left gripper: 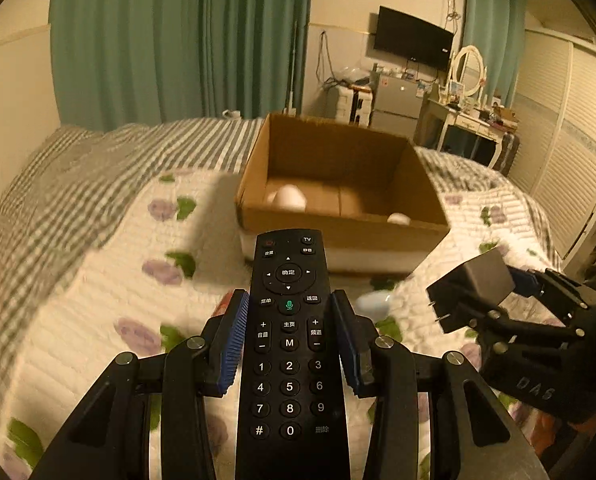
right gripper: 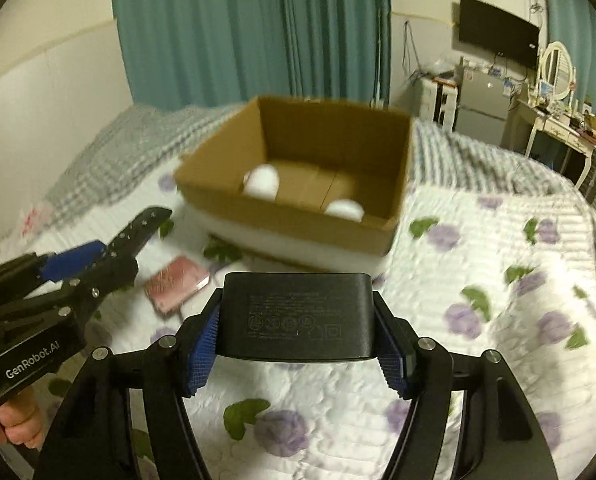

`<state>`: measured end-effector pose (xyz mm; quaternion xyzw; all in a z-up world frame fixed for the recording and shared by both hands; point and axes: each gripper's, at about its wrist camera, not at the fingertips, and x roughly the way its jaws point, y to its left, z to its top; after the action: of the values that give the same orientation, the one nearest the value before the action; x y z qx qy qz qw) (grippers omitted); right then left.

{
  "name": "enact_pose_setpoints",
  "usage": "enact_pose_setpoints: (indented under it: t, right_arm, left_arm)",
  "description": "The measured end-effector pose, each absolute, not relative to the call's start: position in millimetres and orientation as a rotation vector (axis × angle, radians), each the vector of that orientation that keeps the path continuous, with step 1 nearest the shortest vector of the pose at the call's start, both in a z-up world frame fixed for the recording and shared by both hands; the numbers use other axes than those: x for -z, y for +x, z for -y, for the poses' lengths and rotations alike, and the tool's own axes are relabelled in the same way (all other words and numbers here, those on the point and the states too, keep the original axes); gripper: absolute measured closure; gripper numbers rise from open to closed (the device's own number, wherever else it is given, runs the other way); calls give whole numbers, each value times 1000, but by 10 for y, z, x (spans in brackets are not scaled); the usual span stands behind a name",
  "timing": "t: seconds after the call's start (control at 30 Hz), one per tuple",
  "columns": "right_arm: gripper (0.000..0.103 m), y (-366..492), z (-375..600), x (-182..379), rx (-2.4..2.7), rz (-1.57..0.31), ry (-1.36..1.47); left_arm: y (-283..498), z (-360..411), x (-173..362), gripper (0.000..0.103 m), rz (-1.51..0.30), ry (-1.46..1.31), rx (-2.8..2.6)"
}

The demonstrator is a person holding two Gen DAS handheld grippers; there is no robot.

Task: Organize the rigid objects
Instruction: 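Grasp the black power bank with the right tool, then lower the remote and power bank into the box and open both tools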

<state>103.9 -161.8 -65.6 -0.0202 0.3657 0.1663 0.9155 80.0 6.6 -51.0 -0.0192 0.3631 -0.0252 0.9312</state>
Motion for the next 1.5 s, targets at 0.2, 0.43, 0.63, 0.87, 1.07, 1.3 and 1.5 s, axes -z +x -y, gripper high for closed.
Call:
enact_pose_setpoints:
  t: [0.2, 0.43, 0.63, 0.87, 1.07, 1.3, 1.5]
  right_arm:
    - [36, 1293, 1850, 138, -328, -666, -33]
    - [36, 1889, 1941, -152, -319, -617, -19]
    - [36, 2543, 1939, -20, -303, -625, -8]
    - [36, 2926, 1947, 315, -303, -656, 26]
    - [36, 3042, 1856, 401, -299, -692, 0]
    - [22, 2956, 1792, 346, -315, -652, -17]
    - [18, 2492, 1975, 218, -277, -646, -19]
  left_arm:
    - [1139, 81, 54, 61, -664, -2, 77]
    - [2005, 223, 2, 61, -654, 22, 125]
    - [2635, 271, 383, 61, -722, 27, 141]
    - [2836, 295, 714, 59, -745, 27, 177]
    - [2728, 314, 565, 49, -712, 97, 131]
    - [2529, 128, 552, 48, -728, 69, 82]
    - [2174, -40, 429, 42, -710, 30, 60]
